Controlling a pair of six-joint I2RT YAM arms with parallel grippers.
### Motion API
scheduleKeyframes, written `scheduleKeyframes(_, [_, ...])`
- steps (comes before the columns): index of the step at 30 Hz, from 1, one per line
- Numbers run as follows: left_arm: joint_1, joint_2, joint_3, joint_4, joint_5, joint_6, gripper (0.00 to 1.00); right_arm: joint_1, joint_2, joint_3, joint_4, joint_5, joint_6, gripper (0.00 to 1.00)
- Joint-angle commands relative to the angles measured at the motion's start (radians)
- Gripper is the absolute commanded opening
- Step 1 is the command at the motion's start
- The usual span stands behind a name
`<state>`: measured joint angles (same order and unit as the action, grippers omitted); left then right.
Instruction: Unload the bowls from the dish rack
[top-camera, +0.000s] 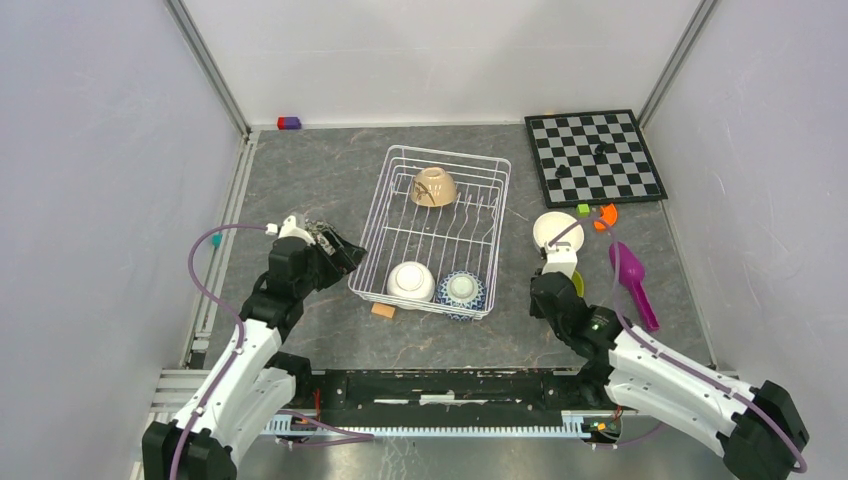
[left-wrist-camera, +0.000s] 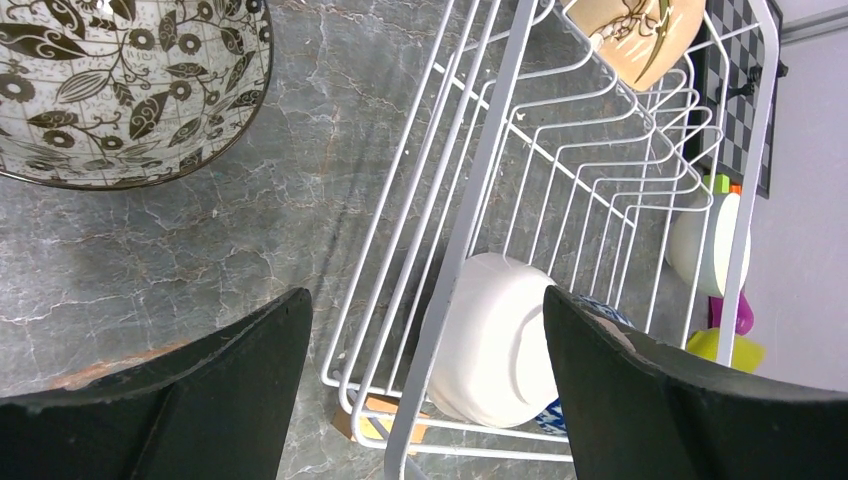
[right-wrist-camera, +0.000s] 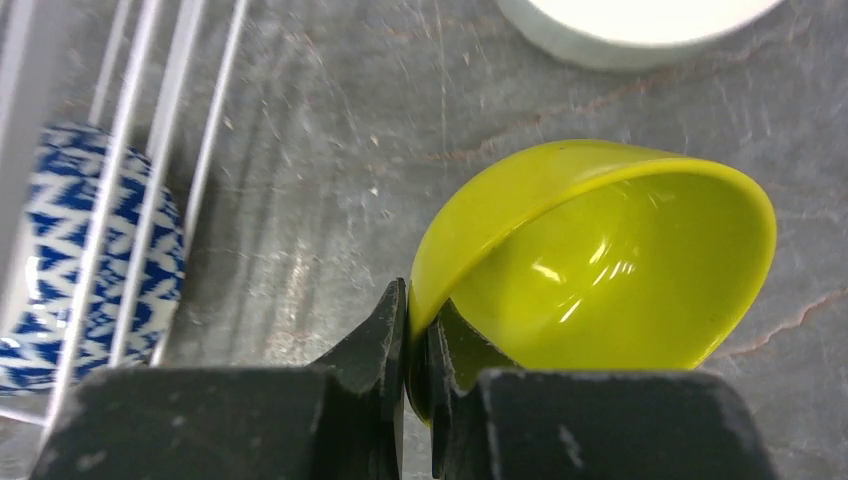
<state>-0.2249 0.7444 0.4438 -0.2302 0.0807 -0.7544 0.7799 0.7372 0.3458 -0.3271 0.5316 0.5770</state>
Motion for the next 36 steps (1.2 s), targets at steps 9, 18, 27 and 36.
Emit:
scheduleKeyframes(9, [-0.002, -0.037, 0.021, 0.007, 0.004, -0.017, 0.91, -0.002, 0.238, 0.047, -0.041, 0.050, 0.073, 0.00])
scheduleKeyframes(18, [-0.003, -0.055, 0.035, -0.010, 0.010, -0.014, 0.91, -0.002, 0.275, 0.090, -0.050, 0.099, 0.047, 0.09])
scheduleKeyframes(27, [-0.002, -0.095, 0.088, -0.106, 0.005, 0.004, 0.92, -0.002, 0.232, 0.220, -0.110, 0.232, -0.081, 0.80])
scheduleKeyframes(36, [-0.002, -0.081, 0.204, -0.126, 0.017, 0.010, 0.93, -0.002, 0.084, 0.233, 0.004, 0.123, -0.292, 0.84])
